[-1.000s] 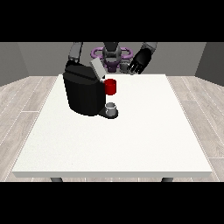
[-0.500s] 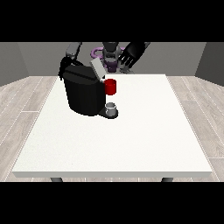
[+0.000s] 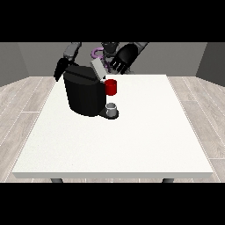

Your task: Insert the coffee pod into the coffee machine and close the lid

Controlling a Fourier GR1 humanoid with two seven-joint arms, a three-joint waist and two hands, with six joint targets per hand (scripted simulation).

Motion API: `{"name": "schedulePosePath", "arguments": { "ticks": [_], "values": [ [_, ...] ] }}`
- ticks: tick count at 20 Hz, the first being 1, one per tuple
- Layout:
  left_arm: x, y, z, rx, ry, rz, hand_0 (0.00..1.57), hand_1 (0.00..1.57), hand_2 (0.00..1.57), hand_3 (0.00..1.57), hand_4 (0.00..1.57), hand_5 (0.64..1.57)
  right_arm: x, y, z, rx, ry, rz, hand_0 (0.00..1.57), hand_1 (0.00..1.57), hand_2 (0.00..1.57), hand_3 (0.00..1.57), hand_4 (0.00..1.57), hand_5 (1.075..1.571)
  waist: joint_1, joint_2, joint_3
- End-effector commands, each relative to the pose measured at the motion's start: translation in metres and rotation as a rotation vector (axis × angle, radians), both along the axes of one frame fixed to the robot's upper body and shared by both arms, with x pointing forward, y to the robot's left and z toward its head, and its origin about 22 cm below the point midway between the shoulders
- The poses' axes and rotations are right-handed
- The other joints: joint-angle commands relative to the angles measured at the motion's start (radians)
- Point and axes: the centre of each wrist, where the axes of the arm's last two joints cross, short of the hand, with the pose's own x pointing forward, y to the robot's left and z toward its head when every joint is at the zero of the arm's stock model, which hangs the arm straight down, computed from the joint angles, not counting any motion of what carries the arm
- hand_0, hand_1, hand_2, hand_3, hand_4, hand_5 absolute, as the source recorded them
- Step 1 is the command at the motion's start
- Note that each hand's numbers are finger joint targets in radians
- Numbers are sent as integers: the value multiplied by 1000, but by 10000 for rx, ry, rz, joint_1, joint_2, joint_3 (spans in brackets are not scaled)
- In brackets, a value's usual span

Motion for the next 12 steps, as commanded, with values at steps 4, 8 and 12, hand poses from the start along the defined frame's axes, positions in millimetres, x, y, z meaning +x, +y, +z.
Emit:
{"name": "schedulePosePath", "arguments": {
  "ticks": [4, 8, 12],
  "values": [
    [3, -9, 19, 291, -389, -108, 1223, 1223, 1288, 1245, 491, 1571, 8, 9, 16, 49, -359, -384, 0, 0, 0, 0, 147, 1571, -94, 570, 0],
    [2, -18, 30, 452, -797, -418, 1188, 1188, 1258, 1219, 461, 1571, 19, 13, 27, 93, -765, -545, 0, 0, 0, 0, 0, 1571, 291, 1072, 2],
    [3, -8, 18, 260, -387, -432, 1248, 1248, 1286, 1244, 445, 1571, 13, -22, 10, 143, -428, -639, 0, 0, 0, 0, 186, 1571, 242, 939, 4]
  ]
}}
